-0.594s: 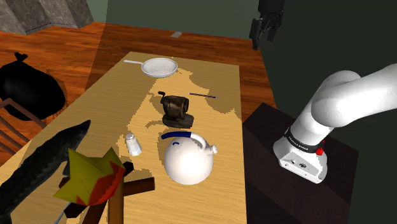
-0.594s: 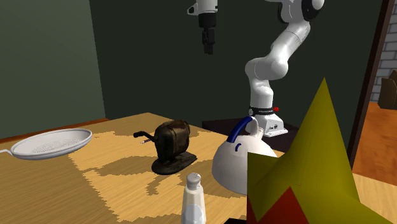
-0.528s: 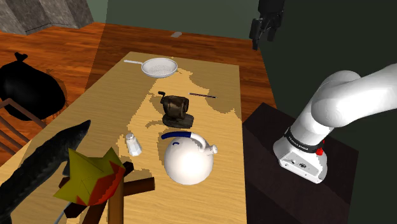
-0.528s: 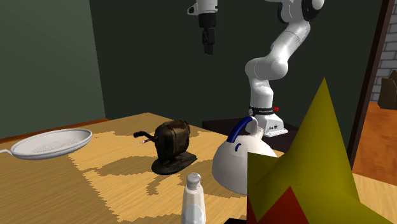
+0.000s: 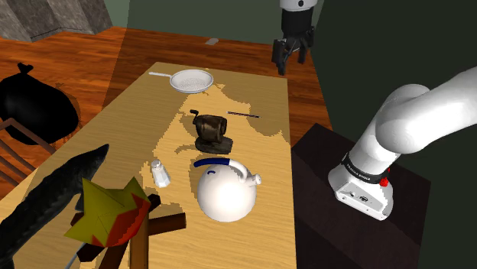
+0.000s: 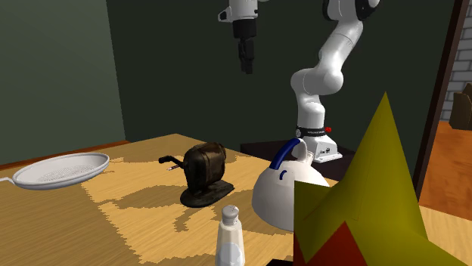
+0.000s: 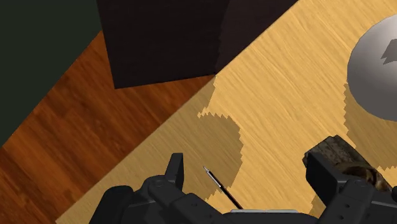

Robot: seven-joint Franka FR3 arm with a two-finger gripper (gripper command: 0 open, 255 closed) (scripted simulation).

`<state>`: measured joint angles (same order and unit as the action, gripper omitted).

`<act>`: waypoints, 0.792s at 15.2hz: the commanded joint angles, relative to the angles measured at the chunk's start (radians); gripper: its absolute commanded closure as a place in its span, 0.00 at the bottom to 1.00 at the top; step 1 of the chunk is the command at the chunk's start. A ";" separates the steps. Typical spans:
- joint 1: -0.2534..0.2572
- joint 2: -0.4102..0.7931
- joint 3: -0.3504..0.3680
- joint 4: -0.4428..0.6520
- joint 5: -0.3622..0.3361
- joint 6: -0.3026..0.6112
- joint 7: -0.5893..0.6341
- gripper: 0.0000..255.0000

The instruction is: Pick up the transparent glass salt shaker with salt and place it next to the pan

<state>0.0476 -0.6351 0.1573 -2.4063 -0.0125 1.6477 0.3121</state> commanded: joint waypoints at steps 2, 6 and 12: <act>0.018 0.072 0.057 0.017 0.033 0.045 0.072 0.00; 0.036 0.186 0.129 0.063 0.059 0.102 0.166 0.00; 0.056 0.384 0.229 0.169 0.058 0.175 0.311 0.00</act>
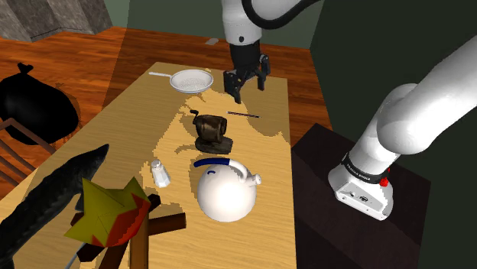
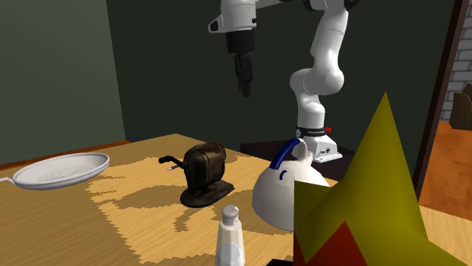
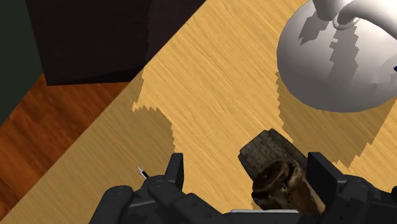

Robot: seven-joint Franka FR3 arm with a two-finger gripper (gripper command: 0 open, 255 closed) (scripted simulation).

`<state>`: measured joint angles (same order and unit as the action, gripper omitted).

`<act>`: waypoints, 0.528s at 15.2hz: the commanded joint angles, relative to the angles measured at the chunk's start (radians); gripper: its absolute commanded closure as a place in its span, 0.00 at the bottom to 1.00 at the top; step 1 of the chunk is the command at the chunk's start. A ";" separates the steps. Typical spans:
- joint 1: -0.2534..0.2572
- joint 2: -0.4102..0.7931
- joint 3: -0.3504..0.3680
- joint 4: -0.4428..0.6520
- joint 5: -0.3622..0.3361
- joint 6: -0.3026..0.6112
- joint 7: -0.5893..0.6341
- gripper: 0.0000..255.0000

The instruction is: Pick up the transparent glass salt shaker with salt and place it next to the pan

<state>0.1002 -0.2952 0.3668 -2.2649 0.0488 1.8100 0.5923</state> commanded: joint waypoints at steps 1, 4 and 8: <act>0.007 0.079 0.034 0.049 -0.008 0.023 0.056 0.00; 0.020 0.192 0.075 0.122 -0.034 0.048 0.134 0.00; 0.049 0.351 0.115 0.237 -0.086 0.066 0.239 0.00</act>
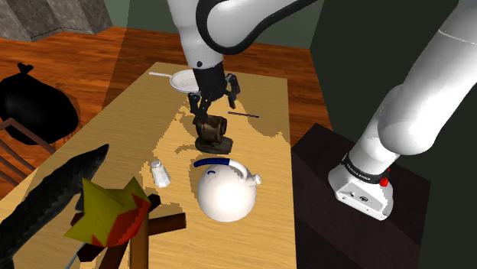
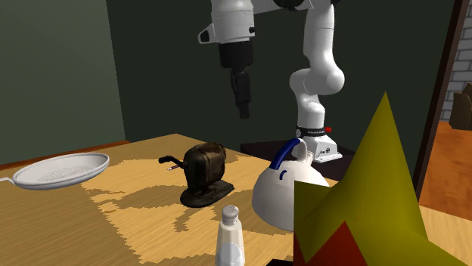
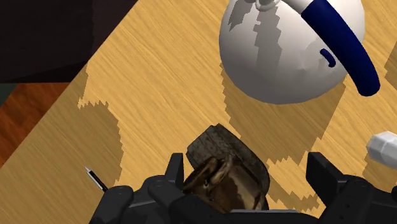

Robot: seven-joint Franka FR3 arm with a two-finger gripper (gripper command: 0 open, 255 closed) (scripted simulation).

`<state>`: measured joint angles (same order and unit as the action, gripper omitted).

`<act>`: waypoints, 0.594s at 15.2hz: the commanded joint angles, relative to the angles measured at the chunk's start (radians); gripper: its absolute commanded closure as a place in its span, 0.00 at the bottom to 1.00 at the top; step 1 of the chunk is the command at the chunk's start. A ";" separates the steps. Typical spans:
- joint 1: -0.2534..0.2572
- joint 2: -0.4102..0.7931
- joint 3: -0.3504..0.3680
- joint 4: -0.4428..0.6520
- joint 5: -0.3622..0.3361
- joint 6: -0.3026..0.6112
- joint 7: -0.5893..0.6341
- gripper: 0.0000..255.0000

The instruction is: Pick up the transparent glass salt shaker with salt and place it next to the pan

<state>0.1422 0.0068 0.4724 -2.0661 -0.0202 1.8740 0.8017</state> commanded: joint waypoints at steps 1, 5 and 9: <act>0.017 0.090 0.016 0.070 -0.033 0.004 0.055 0.00; 0.070 0.257 0.028 0.214 -0.097 -0.002 0.150 0.00; 0.141 0.426 0.022 0.385 -0.158 -0.029 0.227 0.00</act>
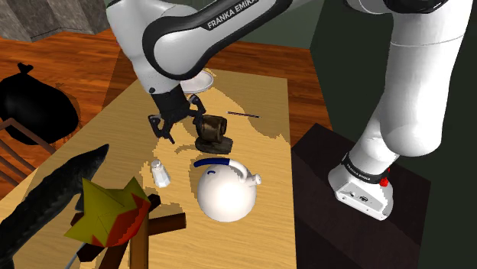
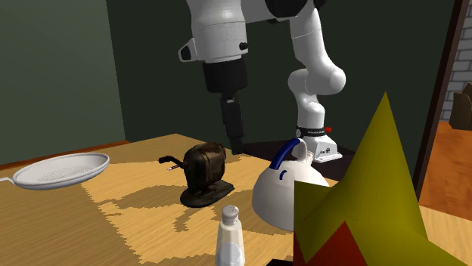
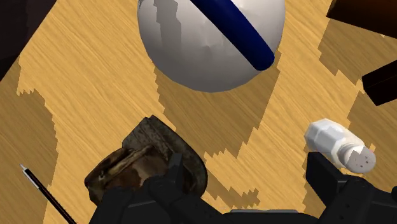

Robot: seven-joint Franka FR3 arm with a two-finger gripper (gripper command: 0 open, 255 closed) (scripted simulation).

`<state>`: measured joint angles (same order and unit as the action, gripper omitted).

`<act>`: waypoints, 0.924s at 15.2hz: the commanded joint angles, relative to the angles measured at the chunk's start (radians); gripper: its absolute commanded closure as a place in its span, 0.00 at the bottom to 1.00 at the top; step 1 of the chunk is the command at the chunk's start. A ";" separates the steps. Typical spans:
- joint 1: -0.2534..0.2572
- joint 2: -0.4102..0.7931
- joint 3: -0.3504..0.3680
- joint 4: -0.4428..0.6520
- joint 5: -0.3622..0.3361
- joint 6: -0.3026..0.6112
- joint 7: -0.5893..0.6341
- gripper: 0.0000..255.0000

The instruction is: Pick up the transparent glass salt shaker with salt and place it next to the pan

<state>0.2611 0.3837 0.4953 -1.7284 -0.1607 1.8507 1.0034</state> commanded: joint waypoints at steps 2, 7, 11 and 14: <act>0.063 0.135 -0.010 0.146 -0.043 -0.028 0.055 0.00; 0.179 0.366 -0.039 0.450 -0.095 -0.113 0.104 0.00; 0.226 0.466 -0.054 0.571 -0.111 -0.135 0.114 0.00; 0.220 0.466 -0.055 0.529 -0.113 -0.095 0.118 0.00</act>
<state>0.4835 0.8504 0.4402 -1.1846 -0.2734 1.7423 1.1203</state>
